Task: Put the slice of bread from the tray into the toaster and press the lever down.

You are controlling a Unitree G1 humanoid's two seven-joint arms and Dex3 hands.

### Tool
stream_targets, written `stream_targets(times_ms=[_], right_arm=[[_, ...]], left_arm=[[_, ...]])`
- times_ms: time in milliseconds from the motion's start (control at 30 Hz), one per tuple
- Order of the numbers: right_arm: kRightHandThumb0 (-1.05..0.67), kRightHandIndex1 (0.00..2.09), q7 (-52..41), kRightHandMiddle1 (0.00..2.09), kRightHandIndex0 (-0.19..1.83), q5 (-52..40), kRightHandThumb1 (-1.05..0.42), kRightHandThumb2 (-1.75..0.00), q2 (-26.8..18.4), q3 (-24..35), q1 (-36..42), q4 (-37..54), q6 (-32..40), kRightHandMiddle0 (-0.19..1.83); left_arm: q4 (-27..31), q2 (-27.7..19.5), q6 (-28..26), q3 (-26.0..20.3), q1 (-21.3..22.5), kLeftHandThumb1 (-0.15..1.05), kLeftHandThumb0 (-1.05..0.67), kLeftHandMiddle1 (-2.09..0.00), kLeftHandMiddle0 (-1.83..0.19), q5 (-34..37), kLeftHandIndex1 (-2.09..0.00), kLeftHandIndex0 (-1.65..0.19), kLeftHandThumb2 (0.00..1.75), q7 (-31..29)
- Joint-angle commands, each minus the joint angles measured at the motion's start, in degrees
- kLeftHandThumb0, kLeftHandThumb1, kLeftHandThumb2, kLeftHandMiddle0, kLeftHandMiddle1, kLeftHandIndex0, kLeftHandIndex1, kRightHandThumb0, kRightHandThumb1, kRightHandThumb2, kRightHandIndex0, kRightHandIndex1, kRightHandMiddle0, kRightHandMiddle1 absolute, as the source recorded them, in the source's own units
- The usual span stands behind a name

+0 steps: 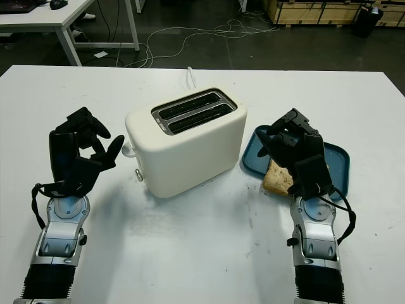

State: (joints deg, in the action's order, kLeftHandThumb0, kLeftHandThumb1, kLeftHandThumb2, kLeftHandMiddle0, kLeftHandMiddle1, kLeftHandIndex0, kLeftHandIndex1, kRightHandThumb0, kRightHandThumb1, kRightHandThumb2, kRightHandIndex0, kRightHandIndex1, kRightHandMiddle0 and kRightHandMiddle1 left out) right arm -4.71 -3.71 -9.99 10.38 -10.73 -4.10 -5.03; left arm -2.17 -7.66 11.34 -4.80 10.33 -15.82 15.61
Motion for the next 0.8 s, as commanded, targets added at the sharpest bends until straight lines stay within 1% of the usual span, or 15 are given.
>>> stream_targets(times_ms=[0,333,433,533,600,667,733,767], right_arm=[[-0.48,1.40,0.00,1.74,1.02,-0.44,-0.92,-0.02,-0.11,0.06,-0.27,0.22,-0.35,0.60],[-0.49,1.42,0.32,1.75,1.01,0.41,-0.92,-0.01,-0.33,-0.33,-0.28,0.42,0.12,0.60],[-0.48,1.46,0.18,1.75,0.98,1.17,-0.92,-0.01,-0.74,-0.51,0.02,0.32,-1.19,0.58],[-0.49,1.50,0.89,1.74,0.90,4.27,-0.92,-0.01,-2.47,-0.33,1.49,1.88,-2.83,0.51],[-0.51,1.56,3.14,1.71,0.80,10.65,-0.92,-0.04,-5.42,-0.43,3.38,2.74,-7.54,0.46],[-0.54,1.62,7.05,1.63,0.68,20.78,-0.92,-0.07,-9.37,-0.93,6.09,5.01,-10.74,0.45],[-0.61,1.70,10.33,1.37,0.43,32.85,-0.92,-0.15,-14.11,-1.39,10.11,9.18,-10.65,0.41],[-0.62,1.72,10.96,1.11,0.31,36.94,-0.92,-0.15,-15.78,-1.48,11.99,11.12,-10.20,0.45]], left_arm=[[0.42,0.05,-0.19,0.00,0.28,0.29,-0.76,-1.71,-1.17,0.29,-1.72,-0.83,0.96,-0.24],[0.11,-0.26,0.51,-0.09,0.21,0.29,-0.75,-1.72,-1.16,0.44,-1.72,-0.83,0.96,-0.53],[0.12,-0.59,0.48,-0.29,0.01,0.29,-0.75,-1.72,-1.16,0.36,-1.72,-0.83,0.97,-0.77],[0.46,-1.44,0.54,-0.47,-0.37,0.29,-0.73,-1.72,-1.15,-0.26,-1.72,-0.81,0.97,-0.94],[0.64,-2.07,0.69,-0.64,-0.54,0.29,-0.73,-1.73,-1.14,-0.67,-1.73,-0.81,0.98,-0.87],[0.91,-2.54,0.56,-0.70,-0.67,0.30,-0.73,-1.74,-1.14,-0.96,-1.74,-0.80,0.98,-0.82],[1.37,-2.60,0.08,-0.80,-0.85,0.30,-0.72,-1.74,-1.15,-0.91,-1.74,-0.80,0.98,-0.78],[1.41,-2.66,0.11,-0.85,-0.89,0.29,-0.72,-1.74,-1.15,-0.83,-1.74,-0.80,0.98,-0.79]])
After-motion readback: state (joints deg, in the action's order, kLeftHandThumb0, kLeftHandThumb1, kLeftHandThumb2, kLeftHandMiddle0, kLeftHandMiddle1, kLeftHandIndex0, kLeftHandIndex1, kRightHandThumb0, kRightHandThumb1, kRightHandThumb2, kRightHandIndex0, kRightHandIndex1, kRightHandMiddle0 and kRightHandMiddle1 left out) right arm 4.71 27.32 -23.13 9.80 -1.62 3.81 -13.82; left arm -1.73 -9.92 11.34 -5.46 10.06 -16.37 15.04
